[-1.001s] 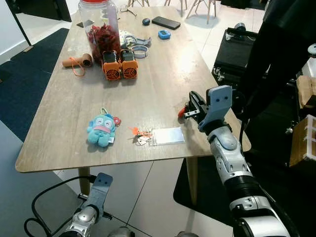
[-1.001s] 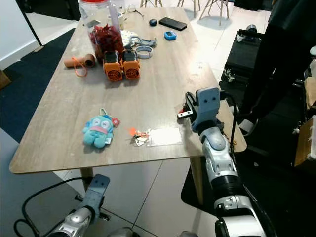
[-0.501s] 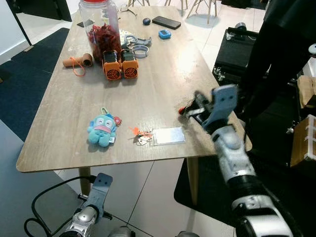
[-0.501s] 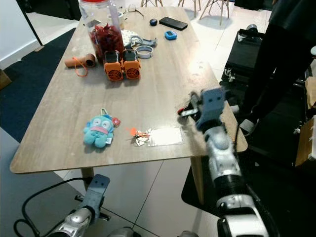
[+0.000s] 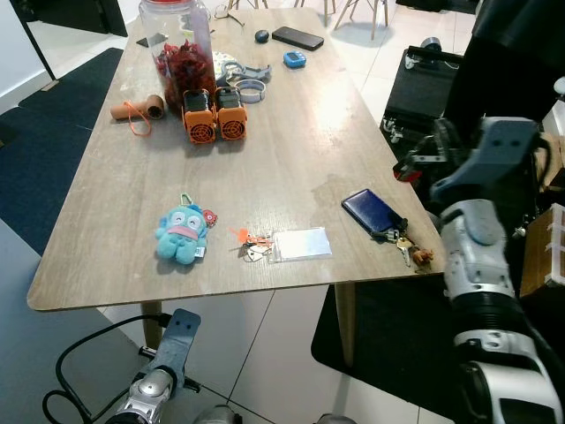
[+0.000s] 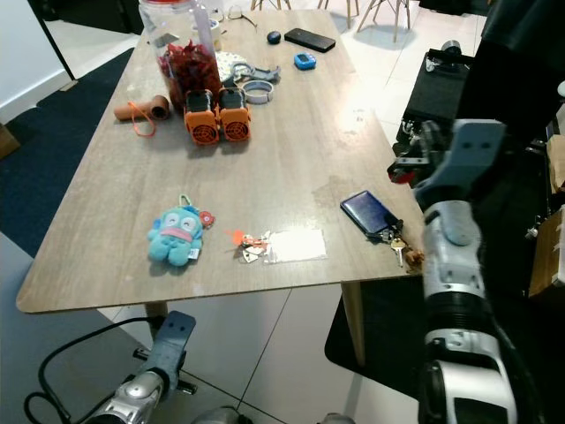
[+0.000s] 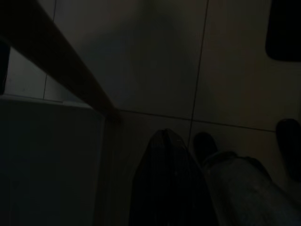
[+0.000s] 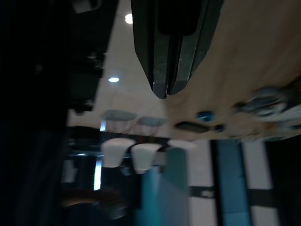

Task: Hang keys on a hook

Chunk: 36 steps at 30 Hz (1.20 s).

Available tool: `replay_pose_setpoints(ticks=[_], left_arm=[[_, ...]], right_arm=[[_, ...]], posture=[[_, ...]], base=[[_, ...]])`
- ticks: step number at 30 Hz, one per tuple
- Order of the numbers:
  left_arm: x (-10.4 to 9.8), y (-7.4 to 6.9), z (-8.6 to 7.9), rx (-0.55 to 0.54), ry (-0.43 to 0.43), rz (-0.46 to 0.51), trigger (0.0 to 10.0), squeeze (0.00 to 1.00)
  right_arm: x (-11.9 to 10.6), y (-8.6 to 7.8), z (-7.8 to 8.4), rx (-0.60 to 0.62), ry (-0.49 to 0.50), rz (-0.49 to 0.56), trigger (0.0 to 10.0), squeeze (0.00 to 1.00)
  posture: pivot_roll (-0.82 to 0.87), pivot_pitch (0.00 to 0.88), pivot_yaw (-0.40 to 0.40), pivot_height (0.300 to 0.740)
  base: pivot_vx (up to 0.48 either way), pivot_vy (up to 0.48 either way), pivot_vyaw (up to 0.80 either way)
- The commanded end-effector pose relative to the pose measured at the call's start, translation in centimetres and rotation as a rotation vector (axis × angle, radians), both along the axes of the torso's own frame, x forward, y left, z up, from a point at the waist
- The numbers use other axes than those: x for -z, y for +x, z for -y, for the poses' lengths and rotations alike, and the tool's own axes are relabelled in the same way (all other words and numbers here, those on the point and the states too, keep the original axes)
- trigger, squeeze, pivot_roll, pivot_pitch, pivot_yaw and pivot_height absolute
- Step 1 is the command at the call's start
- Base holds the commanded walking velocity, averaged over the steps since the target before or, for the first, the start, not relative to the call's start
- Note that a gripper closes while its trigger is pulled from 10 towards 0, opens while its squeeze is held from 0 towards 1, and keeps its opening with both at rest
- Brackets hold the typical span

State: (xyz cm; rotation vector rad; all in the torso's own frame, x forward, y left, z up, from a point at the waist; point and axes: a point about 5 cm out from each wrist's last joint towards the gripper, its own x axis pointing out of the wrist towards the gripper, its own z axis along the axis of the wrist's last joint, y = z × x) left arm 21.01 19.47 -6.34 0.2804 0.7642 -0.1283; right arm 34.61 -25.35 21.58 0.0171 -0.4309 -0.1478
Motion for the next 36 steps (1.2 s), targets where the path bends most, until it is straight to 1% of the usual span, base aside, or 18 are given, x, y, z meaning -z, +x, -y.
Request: replay_pose_setpoints(ticks=[1,2,3,6,7,8,11,12,16,17,19,20,21,24,26,29,32,36], left_arm=[[0.4,-0.8,-0.4,-0.017,0.004,-0.025,10.0,0.00],[0.4,-0.8,-0.5,-0.017,0.004,-0.026,10.0,0.00],[0.4,-0.8,-0.5,-0.017,0.004,-0.026,10.0,0.00],[0.4,-0.9,-0.7,-0.021,0.006,-0.028,10.0,0.00],[0.4,-0.9,-0.7,-0.021,0.006,-0.028,10.0,0.00],[0.4,-0.9,-0.7,-0.021,0.006,-0.028,10.0,0.00],[0.4,-0.9,-0.8,-0.021,0.007,-0.028,10.0,0.00],[0.4,-0.8,-0.8,-0.019,0.008,-0.027,10.0,0.00],[0.3,-0.8,-0.8,-0.018,0.008,-0.027,10.0,0.00],[0.3,-0.7,-0.8,-0.014,0.009,-0.026,10.0,0.00],[0.3,-0.7,-0.8,-0.013,0.010,-0.026,10.0,0.00],[0.3,-0.6,-0.8,-0.011,0.009,-0.027,10.0,0.00],[0.3,-0.6,-0.8,-0.011,0.009,-0.027,10.0,0.00],[0.3,-0.6,-0.6,-0.006,0.008,-0.027,10.0,0.00],[0.3,-0.6,-0.6,-0.005,0.008,-0.028,10.0,0.00],[0.3,-0.5,-0.5,-0.002,0.006,-0.027,10.0,0.00],[0.3,-0.5,-0.5,-0.002,0.006,-0.027,10.0,0.00],[0.3,-0.6,-0.5,0.001,0.007,-0.029,10.0,0.00]], right_arm=[[-1.0,-1.3,3.0,0.111,0.061,0.071,0.0,0.00],[-0.8,-1.7,4.1,0.150,0.082,0.076,0.0,0.00],[-0.8,-1.7,4.1,0.150,0.082,0.076,0.0,0.00],[0.4,-4.3,8.8,0.322,0.179,0.078,0.0,0.00],[0.4,-4.3,8.8,0.322,0.179,0.078,0.0,0.00],[1.2,-5.5,10.6,0.389,0.218,0.067,0.0,0.00],[2.0,-6.6,11.9,0.441,0.243,0.052,0.0,0.00],[4.9,-9.3,14.3,0.561,0.289,-0.016,0.0,0.00],[6.0,-10.2,15.0,0.599,0.302,-0.044,0.0,0.00],[9.8,-12.0,15.0,0.644,0.340,-0.168,0.0,0.00],[11.1,-12.4,14.7,0.648,0.354,-0.213,0.0,0.00],[12.9,-12.7,13.8,0.635,0.355,-0.288,0.0,0.00],[12.9,-12.7,13.8,0.635,0.355,-0.288,0.0,0.00],[17.2,-13.2,11.1,0.572,0.379,-0.464,0.0,0.00],[18.1,-13.3,10.4,0.555,0.389,-0.503,0.0,0.00],[22.8,-14.0,6.3,0.437,0.461,-0.719,0.0,0.00],[23.4,-14.2,5.6,0.411,0.458,-0.755,0.0,0.00],[25.8,-15.1,2.6,0.309,0.450,-0.899,0.0,0.00]], posture=[[0.08,0.089,0.007,0.740],[0.08,0.089,0.007,0.740],[0.08,0.089,0.007,0.740],[0.08,0.089,0.008,0.740],[0.08,0.089,0.008,0.740],[0.08,0.089,0.008,0.740],[0.08,0.088,0.009,0.740],[0.08,0.087,0.013,0.740],[0.08,0.087,0.013,0.740],[0.08,0.086,0.018,0.740],[0.08,0.086,0.018,0.740],[0.08,0.086,0.019,0.740],[0.08,0.086,0.019,0.740],[0.08,0.085,0.019,0.740],[0.08,0.085,0.019,0.740],[0.08,0.077,0.014,0.740],[0.08,0.076,0.014,0.740],[0.09,0.066,0.010,0.740]], base=[[0.000,0.000,0.00],[0.000,0.000,0.00],[0.000,0.000,0.00],[0.000,0.000,0.00],[0.000,0.000,0.00],[0.000,0.000,0.00],[0.000,0.000,0.00],[0.000,0.000,0.00],[0.000,0.000,0.00],[0.000,0.000,0.00],[0.000,0.000,0.00],[0.000,0.000,0.00],[0.000,0.000,0.00],[0.000,0.000,0.00],[0.000,0.000,0.00],[0.000,0.000,0.00],[0.000,0.000,0.00],[0.000,0.000,0.00]])
